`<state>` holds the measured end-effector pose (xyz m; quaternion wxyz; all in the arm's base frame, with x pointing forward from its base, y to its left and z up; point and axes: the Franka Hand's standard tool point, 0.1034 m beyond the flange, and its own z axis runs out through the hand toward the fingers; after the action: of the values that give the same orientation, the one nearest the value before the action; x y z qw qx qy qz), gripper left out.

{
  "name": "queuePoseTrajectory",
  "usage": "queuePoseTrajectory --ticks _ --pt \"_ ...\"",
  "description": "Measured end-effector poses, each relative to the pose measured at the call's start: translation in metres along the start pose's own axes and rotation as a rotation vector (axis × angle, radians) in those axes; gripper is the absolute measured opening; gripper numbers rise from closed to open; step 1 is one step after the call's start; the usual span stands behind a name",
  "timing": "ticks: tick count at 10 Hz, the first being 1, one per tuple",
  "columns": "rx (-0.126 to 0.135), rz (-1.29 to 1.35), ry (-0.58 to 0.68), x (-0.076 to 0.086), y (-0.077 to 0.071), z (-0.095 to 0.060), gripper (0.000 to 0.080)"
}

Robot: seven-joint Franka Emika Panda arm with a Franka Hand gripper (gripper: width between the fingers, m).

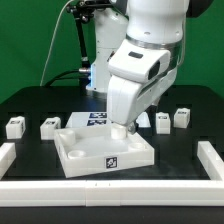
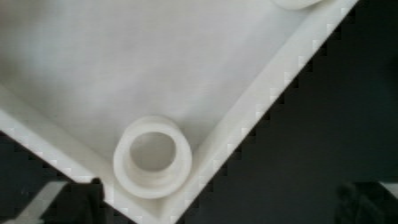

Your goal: Assemble one leg

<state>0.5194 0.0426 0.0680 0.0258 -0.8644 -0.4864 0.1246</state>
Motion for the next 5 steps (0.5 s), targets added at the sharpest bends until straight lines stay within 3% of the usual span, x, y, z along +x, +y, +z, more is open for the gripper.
queuePoseTrajectory --ticks 5 --pt "0.0 0.001 0.001 0.0 0.0 0.0001 0.065"
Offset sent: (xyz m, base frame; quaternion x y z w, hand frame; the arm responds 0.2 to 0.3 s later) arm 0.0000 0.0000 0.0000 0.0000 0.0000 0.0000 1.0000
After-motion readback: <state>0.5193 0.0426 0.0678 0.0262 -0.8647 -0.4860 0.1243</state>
